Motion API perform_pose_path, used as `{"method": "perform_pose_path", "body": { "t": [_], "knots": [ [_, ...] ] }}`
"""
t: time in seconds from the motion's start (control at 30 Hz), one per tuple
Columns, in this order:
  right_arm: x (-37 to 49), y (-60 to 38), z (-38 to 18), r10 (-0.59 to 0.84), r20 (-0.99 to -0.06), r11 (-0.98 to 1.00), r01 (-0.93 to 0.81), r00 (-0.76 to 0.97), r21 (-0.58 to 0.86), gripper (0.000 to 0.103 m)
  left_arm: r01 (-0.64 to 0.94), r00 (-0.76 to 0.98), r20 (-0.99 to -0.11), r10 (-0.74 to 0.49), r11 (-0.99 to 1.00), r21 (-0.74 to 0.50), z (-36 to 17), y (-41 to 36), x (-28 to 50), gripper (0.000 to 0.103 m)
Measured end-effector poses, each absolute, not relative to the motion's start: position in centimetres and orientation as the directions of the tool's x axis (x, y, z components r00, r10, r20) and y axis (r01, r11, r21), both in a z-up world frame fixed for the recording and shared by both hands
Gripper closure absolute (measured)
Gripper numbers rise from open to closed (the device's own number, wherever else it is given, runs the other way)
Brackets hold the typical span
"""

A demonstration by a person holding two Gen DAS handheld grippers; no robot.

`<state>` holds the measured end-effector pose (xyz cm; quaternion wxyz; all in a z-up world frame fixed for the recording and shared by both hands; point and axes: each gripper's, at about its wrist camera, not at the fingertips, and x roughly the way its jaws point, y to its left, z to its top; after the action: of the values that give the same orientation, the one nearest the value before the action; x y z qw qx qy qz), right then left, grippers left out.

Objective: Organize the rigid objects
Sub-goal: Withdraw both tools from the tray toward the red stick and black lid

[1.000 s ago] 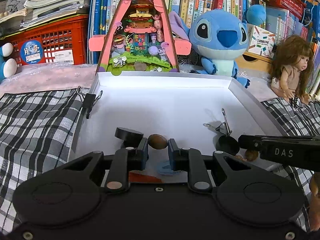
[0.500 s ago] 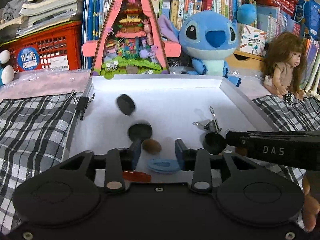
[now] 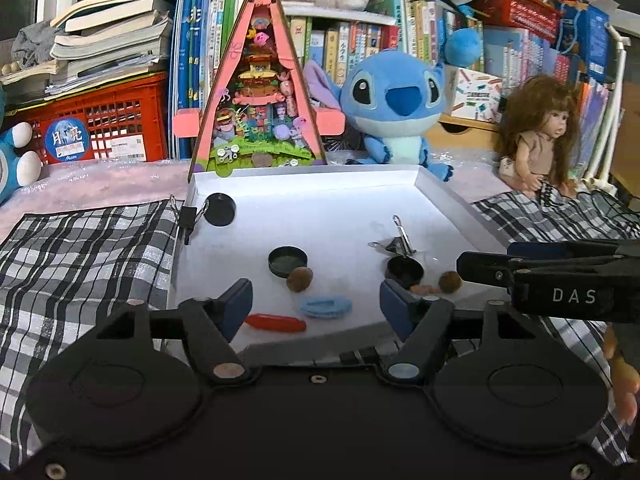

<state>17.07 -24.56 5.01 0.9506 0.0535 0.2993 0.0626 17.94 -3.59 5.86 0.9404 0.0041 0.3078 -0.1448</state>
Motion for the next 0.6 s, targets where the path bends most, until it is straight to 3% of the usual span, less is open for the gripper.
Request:
{"method": "perform_pose_path", "body": {
  "t": [0.6],
  "knots": [
    [11.5,-23.0,5.2,0.197,-0.515,0.979,-0.196,0.834,0.057,0.02,0.337,0.769,-0.568,-0.293,0.941,-0.029,5.4,-3.0,12.2,0.026]
  ]
}}
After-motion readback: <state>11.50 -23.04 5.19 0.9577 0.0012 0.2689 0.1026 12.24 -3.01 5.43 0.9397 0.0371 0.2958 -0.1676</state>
